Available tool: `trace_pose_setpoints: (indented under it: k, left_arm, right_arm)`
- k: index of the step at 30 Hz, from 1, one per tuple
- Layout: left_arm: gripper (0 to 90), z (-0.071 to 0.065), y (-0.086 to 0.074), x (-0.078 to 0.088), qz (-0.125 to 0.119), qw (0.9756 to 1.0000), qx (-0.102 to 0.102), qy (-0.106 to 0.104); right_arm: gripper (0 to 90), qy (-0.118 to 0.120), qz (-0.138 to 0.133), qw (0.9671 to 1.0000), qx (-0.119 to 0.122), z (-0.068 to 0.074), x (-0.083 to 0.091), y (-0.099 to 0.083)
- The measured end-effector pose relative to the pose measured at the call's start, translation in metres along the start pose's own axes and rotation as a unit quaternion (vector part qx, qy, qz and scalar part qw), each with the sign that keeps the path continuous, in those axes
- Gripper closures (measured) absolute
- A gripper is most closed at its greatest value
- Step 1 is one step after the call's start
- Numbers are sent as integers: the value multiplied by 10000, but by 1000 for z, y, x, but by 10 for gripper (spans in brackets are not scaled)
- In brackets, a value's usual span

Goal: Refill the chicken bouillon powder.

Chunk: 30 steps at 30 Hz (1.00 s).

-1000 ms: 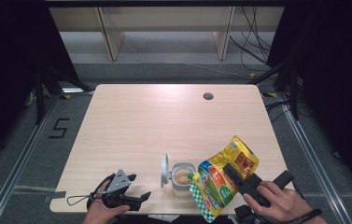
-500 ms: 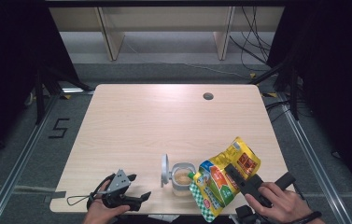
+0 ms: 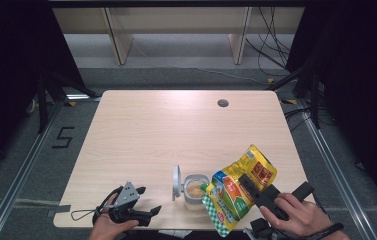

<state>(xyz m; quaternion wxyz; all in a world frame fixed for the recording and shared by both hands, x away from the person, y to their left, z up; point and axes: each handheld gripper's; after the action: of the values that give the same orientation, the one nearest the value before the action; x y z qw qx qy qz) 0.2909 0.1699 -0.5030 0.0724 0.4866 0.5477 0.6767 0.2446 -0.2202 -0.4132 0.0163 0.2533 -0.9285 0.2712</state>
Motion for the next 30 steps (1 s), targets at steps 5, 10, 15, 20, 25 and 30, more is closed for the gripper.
trace_pose_setpoints:
  k: [5,10,15,20,25,30]
  left_arm:
    - [167,-1,0,-1,-33,10000,33,11]
    - [167,-1,0,0,-11,10000,22,-8]
    - [167,0,0,0,-45,10000,28,4]
    - [167,0,0,0,-53,10000,53,-11]
    - [168,-1,0,-1,-62,10000,37,-7]
    - [167,0,-1,-1,-51,10000,85,7]
  right_arm:
    - [651,15,-57,9992,-406,8,0,0]
    - [653,-48,-46,9899,-1415,19,0,0]
    - [654,133,81,9815,-1910,25,0,1]
    - [655,148,-44,9730,-2301,33,-2,5]
    - [659,202,-197,9575,-2872,41,-3,3]
    - [662,286,-389,9364,-3477,46,-4,0]
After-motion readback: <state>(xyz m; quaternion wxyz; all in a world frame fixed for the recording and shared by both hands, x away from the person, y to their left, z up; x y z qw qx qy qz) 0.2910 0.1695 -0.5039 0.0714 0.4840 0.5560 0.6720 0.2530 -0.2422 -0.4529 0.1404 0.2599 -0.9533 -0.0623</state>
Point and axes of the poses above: each handheld gripper's, and its own axes: x roughly backward along the jaws, y roughly out of its top, z roughly to its left, and after that the axes turned 1 degree about z, right-handed
